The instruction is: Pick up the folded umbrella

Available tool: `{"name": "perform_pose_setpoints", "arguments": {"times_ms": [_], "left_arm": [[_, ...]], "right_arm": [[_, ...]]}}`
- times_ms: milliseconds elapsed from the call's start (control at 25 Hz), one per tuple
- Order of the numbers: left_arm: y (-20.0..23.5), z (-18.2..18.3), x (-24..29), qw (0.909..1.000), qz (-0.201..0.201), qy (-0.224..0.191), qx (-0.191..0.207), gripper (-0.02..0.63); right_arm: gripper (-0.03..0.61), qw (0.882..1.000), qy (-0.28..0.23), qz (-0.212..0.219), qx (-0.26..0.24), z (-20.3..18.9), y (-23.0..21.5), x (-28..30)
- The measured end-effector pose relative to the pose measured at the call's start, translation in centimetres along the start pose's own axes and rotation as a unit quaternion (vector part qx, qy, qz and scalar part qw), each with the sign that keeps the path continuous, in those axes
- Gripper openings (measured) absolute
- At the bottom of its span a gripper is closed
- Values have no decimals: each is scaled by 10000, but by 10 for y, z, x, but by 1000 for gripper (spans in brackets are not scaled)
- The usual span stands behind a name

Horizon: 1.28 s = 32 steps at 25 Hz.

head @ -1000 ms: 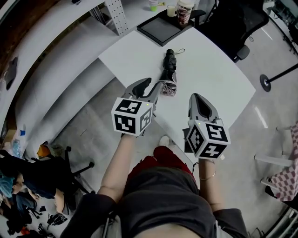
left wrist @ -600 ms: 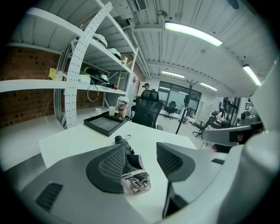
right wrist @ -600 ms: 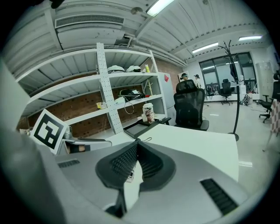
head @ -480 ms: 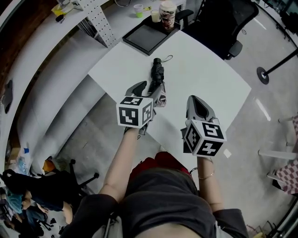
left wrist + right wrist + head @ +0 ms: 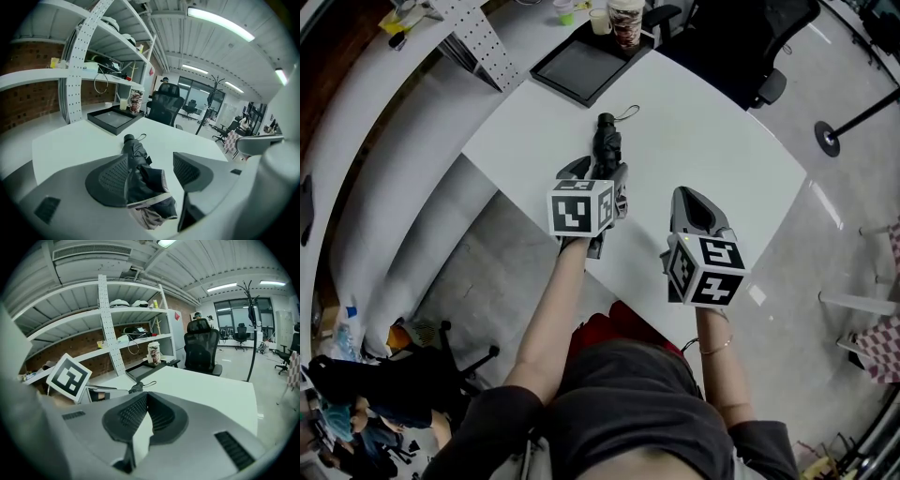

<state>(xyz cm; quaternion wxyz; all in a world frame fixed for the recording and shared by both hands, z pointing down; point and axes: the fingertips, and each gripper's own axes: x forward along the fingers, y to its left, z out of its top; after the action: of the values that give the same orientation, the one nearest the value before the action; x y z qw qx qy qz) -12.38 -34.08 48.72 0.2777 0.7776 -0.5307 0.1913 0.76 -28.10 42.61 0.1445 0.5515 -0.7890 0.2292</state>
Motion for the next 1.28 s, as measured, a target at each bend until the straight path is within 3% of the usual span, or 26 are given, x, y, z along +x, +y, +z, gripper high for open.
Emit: {"name": "perform_pose_setpoints", "arguments": {"times_ms": [800,1280], "left_arm": [[33,-24,54,9955,648,690,-89,305],[29,-35,78,9936,575,937,-250,305]], "right_arm": [[18,9977,671,0,-67,-26,-13,62],[18,9958,900,-31,-163,-32,-17,84]]}}
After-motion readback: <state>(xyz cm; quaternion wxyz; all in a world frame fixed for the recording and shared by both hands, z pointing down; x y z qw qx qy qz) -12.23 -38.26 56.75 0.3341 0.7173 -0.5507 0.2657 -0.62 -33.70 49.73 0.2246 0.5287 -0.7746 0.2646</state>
